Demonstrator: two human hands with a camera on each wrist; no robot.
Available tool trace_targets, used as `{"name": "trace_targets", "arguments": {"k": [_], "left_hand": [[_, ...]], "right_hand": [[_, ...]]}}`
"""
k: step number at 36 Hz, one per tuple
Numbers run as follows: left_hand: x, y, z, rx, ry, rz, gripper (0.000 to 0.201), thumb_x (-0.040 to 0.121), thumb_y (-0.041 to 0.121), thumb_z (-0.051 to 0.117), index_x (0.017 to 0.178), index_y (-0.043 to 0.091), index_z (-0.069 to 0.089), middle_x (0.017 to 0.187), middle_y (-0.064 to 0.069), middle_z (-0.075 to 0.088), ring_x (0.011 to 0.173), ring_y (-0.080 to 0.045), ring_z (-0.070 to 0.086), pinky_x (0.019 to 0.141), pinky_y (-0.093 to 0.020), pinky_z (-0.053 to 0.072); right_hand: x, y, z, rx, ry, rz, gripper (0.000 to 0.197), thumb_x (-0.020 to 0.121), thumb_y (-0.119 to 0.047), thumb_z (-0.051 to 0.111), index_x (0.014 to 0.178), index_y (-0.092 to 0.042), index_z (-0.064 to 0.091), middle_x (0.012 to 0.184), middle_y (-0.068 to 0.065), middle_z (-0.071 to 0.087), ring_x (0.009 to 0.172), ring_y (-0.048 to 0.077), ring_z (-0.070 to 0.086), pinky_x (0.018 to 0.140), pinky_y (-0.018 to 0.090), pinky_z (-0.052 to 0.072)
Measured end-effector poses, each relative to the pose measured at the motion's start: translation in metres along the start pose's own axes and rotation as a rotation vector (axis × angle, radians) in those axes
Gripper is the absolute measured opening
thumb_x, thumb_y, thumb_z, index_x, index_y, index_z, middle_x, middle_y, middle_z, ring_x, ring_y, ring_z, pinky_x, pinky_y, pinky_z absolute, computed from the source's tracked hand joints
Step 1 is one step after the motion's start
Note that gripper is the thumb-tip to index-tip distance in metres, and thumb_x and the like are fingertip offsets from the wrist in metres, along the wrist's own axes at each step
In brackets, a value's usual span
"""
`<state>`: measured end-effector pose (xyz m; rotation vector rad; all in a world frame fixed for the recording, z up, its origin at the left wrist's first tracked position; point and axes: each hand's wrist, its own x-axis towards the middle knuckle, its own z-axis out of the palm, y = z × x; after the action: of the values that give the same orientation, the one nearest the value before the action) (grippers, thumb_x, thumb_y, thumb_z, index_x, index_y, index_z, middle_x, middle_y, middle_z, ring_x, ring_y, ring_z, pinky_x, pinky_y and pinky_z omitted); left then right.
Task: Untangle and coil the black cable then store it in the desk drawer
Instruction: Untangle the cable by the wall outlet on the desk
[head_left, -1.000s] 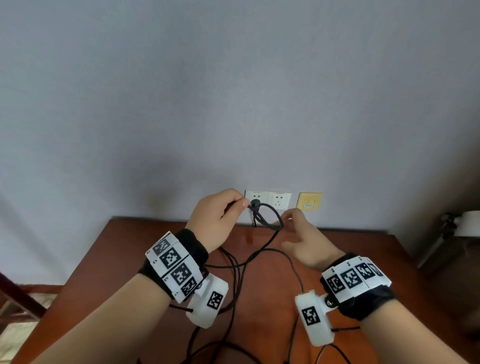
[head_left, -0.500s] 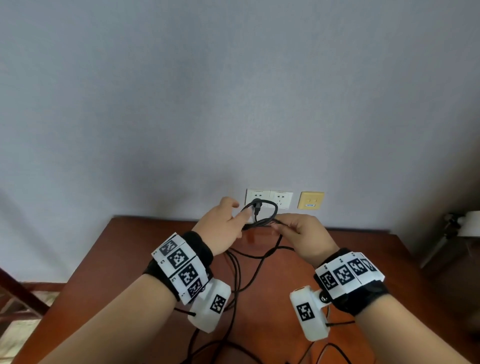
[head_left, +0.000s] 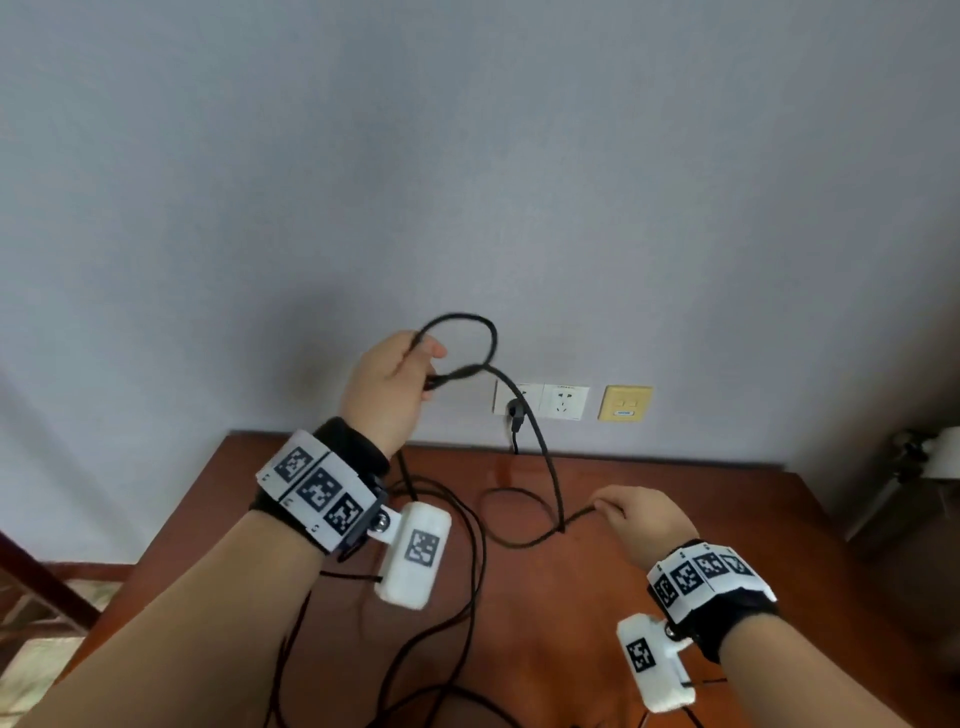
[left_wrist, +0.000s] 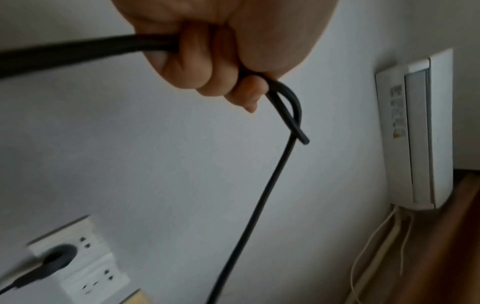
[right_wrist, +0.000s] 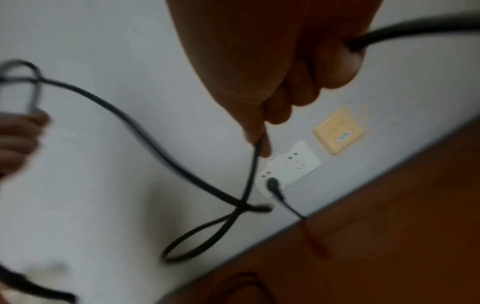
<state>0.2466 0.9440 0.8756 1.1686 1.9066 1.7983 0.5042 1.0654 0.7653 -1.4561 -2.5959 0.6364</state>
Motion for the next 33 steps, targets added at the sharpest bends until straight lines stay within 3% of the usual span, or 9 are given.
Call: {"name": "trace_targets", "arguments": {"k": [5,8,14,17,19,22,26,29,33], "left_hand": [[0.016,0.013,-0.02,-0.017,0.122,0.087,0.025,0.099,0.021,0.044,0.082,0.022,0.063,0.06,0.004,0.049,0.045,0.001,0.045,0.046,-0.012,0.036],[0.02,0.016,-0.022,0.011,0.162,0.115,0.024,0.099,0.022,0.044,0.086,0.021,0.064,0.061,0.006,0.05,0.049,0.0,0.046,0.049,-0.015,0.037],[0.004,0.014,0.004,0.283,-0.086,0.196,0.018,0.099,0.025,0.043,0.094,0.016,0.057,0.065,0.006,0.049,0.059,-0.01,0.047,0.056,-0.026,0.035],[-0.012,0.01,0.016,0.273,-0.209,0.175,0.018,0.1,0.031,0.041,0.098,0.017,0.051,0.065,0.003,0.052,0.063,-0.021,0.055,0.063,-0.031,0.045],[-0.02,0.01,0.022,0.223,-0.312,0.109,0.015,0.1,0.031,0.041,0.105,0.019,0.049,0.068,0.001,0.054,0.069,-0.025,0.06,0.069,-0.035,0.049],[-0.028,0.011,0.025,0.19,-0.448,0.048,0.028,0.094,0.018,0.048,0.121,0.026,0.043,0.077,-0.002,0.059,0.07,-0.018,0.059,0.066,-0.024,0.045],[-0.037,0.011,0.026,0.165,-0.563,0.122,0.06,0.084,0.004,0.053,0.132,0.036,0.034,0.074,0.013,0.058,0.063,-0.001,0.054,0.061,-0.011,0.041],[-0.039,0.006,0.027,0.18,-0.575,0.142,0.039,0.089,0.01,0.052,0.118,0.036,0.047,0.074,0.013,0.053,0.06,-0.002,0.05,0.06,-0.012,0.039],[-0.044,-0.001,0.028,0.258,-0.608,0.117,0.015,0.09,0.03,0.058,0.105,0.034,0.055,0.076,0.015,0.053,0.066,-0.003,0.05,0.064,-0.019,0.036]], "right_hand": [[-0.004,0.046,0.015,-0.323,-0.111,0.282,0.028,0.091,-0.021,0.043,0.101,-0.025,0.068,0.101,-0.005,0.069,0.086,0.015,0.064,0.076,0.027,0.052],[-0.006,0.061,0.024,-0.365,-0.134,0.339,0.027,0.091,-0.019,0.044,0.103,-0.024,0.068,0.098,-0.004,0.069,0.084,0.013,0.064,0.074,0.025,0.052],[-0.002,0.035,0.024,-0.263,-0.021,0.282,0.031,0.092,-0.039,0.045,0.12,-0.031,0.056,0.122,0.001,0.055,0.108,0.023,0.056,0.09,0.035,0.048],[0.004,0.008,0.008,-0.076,0.086,0.172,0.042,0.092,-0.035,0.051,0.133,-0.025,0.047,0.137,0.005,0.044,0.123,0.028,0.045,0.102,0.042,0.041],[0.003,-0.014,-0.01,0.117,0.256,-0.01,0.034,0.093,-0.026,0.053,0.125,-0.017,0.054,0.129,0.006,0.048,0.12,0.025,0.047,0.102,0.037,0.04],[-0.009,-0.056,-0.036,0.385,0.452,-0.265,0.012,0.095,-0.021,0.051,0.104,-0.017,0.058,0.107,-0.003,0.055,0.102,0.011,0.054,0.086,0.022,0.041],[-0.023,-0.088,-0.052,0.588,0.292,-0.336,0.014,0.095,-0.034,0.052,0.09,-0.021,0.055,0.078,-0.013,0.058,0.072,-0.006,0.053,0.067,0.008,0.037],[-0.018,-0.091,-0.049,0.661,0.269,-0.267,0.024,0.092,-0.029,0.057,0.073,-0.017,0.052,0.065,-0.009,0.053,0.057,0.002,0.045,0.058,0.014,0.035],[-0.013,-0.087,-0.043,0.672,0.275,-0.268,0.02,0.093,-0.023,0.057,0.077,-0.011,0.053,0.064,-0.005,0.044,0.06,0.006,0.038,0.06,0.023,0.034]]}}
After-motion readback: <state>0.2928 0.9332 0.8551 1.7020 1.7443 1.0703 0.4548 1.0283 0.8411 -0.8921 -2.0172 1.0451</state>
